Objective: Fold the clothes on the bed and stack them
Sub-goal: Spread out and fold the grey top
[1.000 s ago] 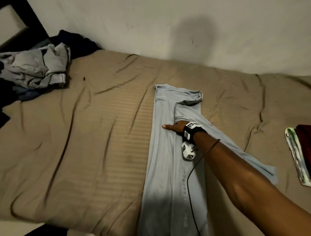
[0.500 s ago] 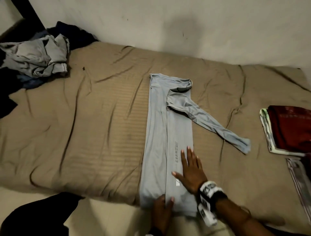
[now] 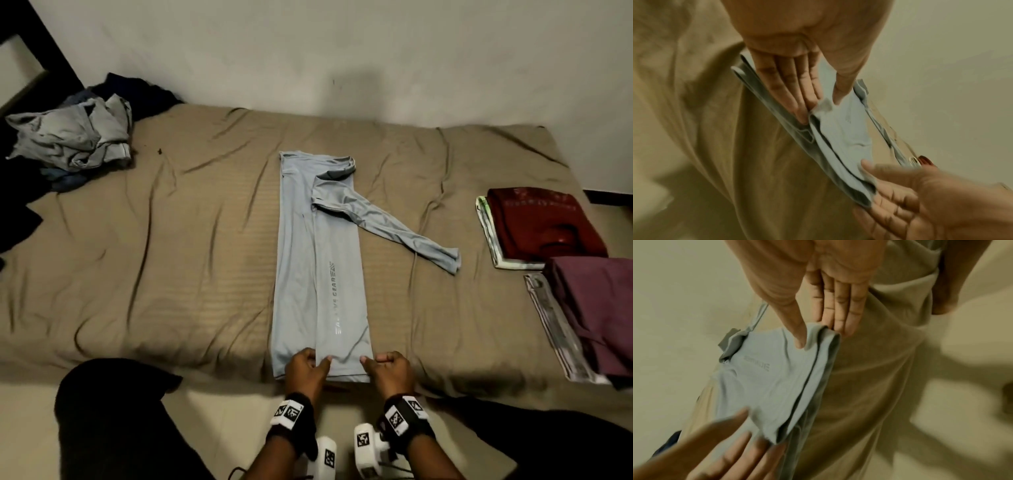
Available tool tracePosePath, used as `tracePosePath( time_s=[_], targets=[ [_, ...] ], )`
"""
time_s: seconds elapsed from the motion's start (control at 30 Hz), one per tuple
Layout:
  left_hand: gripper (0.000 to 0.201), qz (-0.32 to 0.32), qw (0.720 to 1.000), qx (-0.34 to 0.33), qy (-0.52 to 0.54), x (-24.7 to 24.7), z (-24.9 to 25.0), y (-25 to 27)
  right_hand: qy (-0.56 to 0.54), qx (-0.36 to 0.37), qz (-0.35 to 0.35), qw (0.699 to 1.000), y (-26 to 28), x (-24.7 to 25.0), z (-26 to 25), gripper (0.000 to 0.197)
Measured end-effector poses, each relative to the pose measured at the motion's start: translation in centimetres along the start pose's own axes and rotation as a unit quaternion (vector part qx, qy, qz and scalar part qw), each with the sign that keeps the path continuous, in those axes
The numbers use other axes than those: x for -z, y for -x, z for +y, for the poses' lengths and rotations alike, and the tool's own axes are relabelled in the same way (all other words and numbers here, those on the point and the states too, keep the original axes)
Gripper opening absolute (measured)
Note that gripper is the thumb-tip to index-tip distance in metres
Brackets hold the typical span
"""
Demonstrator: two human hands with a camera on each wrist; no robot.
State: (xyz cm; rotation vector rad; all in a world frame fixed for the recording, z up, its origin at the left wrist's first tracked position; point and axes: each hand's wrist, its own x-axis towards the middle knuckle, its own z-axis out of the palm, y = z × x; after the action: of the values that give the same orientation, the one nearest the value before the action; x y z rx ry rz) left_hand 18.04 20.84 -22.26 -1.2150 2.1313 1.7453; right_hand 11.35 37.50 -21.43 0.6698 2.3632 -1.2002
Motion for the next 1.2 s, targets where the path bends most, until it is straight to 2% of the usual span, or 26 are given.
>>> tracePosePath(
  time_s=[0.07, 0.13, 0.2, 0.3, 0.4, 0.53, 0.6, 0.67, 0.7, 0.77, 0.8, 0.83, 0.87, 0.97, 1.03, 1.1, 1.2],
  targets=[
    [0.025, 0.080, 0.996, 0.027, -0.025, 1.3, 0.0, 0.3, -0.065, -0.018, 0.015, 0.998, 0.4, -0.7, 0.6, 0.043],
    [0.024, 0.175, 0.982, 0.062, -0.021, 3.5, -0.2, 0.6, -0.128, -0.023, 0.000, 0.991, 1.2, -1.2, 1.0, 0.041],
    [0.035, 0.219, 0.971, 0.088, -0.030, 5.8, -0.7, 0.3, -0.179, -0.032, -0.030, 0.983, 1.5, -1.5, 1.3, 0.032],
    [0.049, 0.159, 0.981, 0.111, 0.022, 7.8, -1.4, -0.7, -0.239, -0.058, -0.052, 0.968, 1.6, -0.9, 1.1, 0.030],
    [0.039, 0.131, 0.977, 0.121, 0.115, 8.2, -2.1, -1.5, -0.323, -0.101, -0.082, 0.937, 2.1, -0.1, 1.2, 0.038],
    [0.030, 0.092, 0.980, 0.115, 0.132, 7.2, -4.7, -3.3, -0.354, -0.155, -0.102, 0.917, 2.1, -0.2, 1.8, 0.036],
    [0.046, 0.086, 0.982, 0.104, 0.136, 6.6, -8.2, -5.9, -0.343, -0.172, -0.098, 0.918, 2.3, -0.3, 1.9, 0.034],
    [0.058, 0.108, 0.981, 0.100, 0.130, 6.7, -9.1, -6.4, -0.303, -0.178, -0.107, 0.930, 2.2, -0.3, 2.0, 0.030],
    [0.058, 0.123, 0.982, 0.102, 0.100, 7.2, -7.4, -5.1, -0.261, -0.170, -0.102, 0.945, 2.3, -0.1, 1.9, 0.028],
    [0.050, 0.145, 0.986, 0.078, -0.021, 8.4, -2.3, -0.8, -0.091, -0.116, -0.049, 0.988, 1.9, 1.0, 1.7, 0.022],
    [0.046, 0.161, 0.981, 0.047, -0.093, 8.6, -0.5, 0.5, 0.000, -0.083, -0.005, 0.997, 1.4, 1.9, 1.1, 0.017],
    [0.044, 0.165, 0.978, 0.003, -0.131, 8.6, 0.8, 1.5, 0.047, -0.065, 0.039, 0.996, 1.1, 3.0, 0.3, 0.010],
    [0.044, 0.151, 0.976, -0.047, -0.152, 8.3, 1.8, 1.6, 0.052, -0.047, 0.074, 0.995, 0.3, 4.1, -1.0, 0.006],
    [0.043, 0.065, 0.960, -0.190, -0.197, 5.5, 3.9, -0.2, 0.013, -0.003, 0.163, 0.987, -4.9, 7.0, -5.4, 0.017],
    [0.058, -0.022, 0.920, -0.253, -0.300, 3.4, 5.9, -1.2, -0.015, 0.025, 0.185, 0.982, -10.3, 8.5, -8.0, 0.031],
    [0.068, -0.056, 0.872, -0.256, -0.413, 2.4, 7.9, -2.3, 0.011, 0.036, 0.199, 0.979, -15.7, 9.7, -10.5, 0.041],
    [0.060, -0.067, 0.841, -0.211, -0.493, 2.2, 9.4, -4.4, 0.139, 0.041, 0.189, 0.971, -21.9, 11.1, -13.2, 0.058]
  ],
)
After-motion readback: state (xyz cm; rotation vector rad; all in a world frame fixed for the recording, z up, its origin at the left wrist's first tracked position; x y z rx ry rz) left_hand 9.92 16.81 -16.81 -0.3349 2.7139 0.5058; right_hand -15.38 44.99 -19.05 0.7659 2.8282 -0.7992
